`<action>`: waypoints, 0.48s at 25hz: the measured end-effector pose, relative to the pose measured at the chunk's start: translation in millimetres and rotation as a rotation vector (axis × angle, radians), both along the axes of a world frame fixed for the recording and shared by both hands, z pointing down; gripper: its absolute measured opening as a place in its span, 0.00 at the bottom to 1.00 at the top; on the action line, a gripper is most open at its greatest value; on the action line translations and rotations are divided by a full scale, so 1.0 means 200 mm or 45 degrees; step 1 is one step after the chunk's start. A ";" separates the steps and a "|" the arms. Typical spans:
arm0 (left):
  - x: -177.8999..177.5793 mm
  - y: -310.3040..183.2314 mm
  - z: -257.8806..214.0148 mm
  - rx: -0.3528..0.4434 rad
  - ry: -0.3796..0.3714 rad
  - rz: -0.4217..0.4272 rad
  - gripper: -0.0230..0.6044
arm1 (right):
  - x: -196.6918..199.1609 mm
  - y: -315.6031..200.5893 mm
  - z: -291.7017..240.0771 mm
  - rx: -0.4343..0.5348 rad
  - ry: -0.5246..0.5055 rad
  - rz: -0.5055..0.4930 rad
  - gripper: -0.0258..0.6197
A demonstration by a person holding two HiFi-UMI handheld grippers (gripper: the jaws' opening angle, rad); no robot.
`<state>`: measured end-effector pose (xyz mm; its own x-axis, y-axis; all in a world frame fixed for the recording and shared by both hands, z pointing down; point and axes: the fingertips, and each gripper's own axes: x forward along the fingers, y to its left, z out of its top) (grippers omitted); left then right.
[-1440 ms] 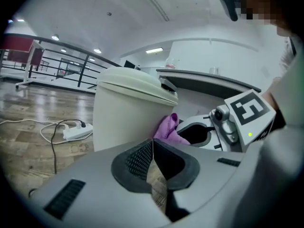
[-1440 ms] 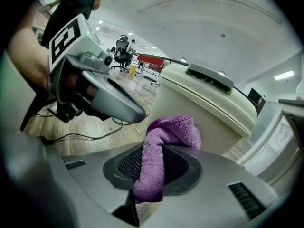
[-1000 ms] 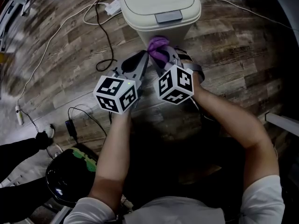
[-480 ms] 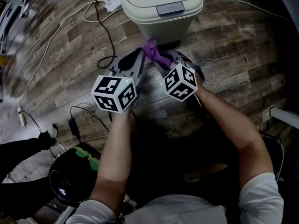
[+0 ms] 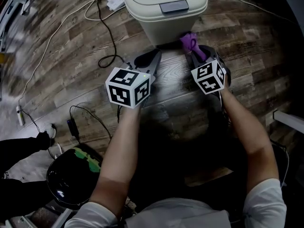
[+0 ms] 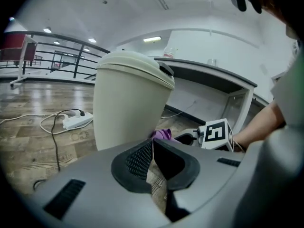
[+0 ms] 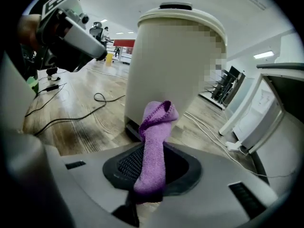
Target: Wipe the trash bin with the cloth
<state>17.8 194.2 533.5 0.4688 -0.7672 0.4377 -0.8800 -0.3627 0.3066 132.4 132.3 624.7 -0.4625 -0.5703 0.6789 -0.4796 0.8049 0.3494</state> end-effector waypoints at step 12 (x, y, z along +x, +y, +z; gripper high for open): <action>0.09 -0.01 0.02 -0.039 0.033 0.049 0.05 | 0.13 -0.32 -0.15 0.101 -0.223 0.450 0.18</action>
